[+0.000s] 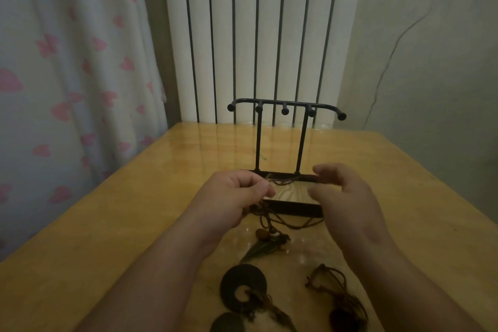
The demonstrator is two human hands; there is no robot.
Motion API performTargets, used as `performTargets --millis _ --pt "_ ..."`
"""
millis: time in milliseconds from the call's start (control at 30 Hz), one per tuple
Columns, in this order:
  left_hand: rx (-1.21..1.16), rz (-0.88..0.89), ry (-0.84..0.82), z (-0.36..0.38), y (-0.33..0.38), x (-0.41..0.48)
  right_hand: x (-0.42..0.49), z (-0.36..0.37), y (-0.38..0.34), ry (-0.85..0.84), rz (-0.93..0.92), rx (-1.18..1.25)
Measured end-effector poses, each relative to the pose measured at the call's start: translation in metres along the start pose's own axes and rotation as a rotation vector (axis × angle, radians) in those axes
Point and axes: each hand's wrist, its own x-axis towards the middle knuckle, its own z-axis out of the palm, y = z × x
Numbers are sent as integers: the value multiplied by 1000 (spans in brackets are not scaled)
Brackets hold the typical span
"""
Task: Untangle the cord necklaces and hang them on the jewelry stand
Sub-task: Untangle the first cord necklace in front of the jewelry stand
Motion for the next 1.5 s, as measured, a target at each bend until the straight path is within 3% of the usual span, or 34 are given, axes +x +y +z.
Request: performTargets --millis 67,167,233,333,500,667,933,1033,1300,1500 --pt "25 6 -10 1 0 -1 -2 0 -2 -18 -98 -45" --pt "39 35 -51 1 1 -2 -5 4 -3 -187 -228 -147" --pt "26 57 -83 0 0 -2 -7 9 0 -283 -262 -210" --pt "9 45 -71 0 -1 -1 -6 9 1 -270 -232 -189" --pt "-4 -29 27 0 -2 2 1 -3 -7 -180 58 355" --pt "62 -56 105 4 -2 1 2 -7 -9 -164 145 664" --pt "33 2 67 1 1 4 2 -3 -5 73 22 170" --pt "166 68 21 1 -4 4 2 -3 -4 120 -52 77" --pt "439 149 164 3 -7 5 10 -7 8 209 -146 -140" --pt "20 131 86 4 -1 2 11 -4 9 7 -79 -157"
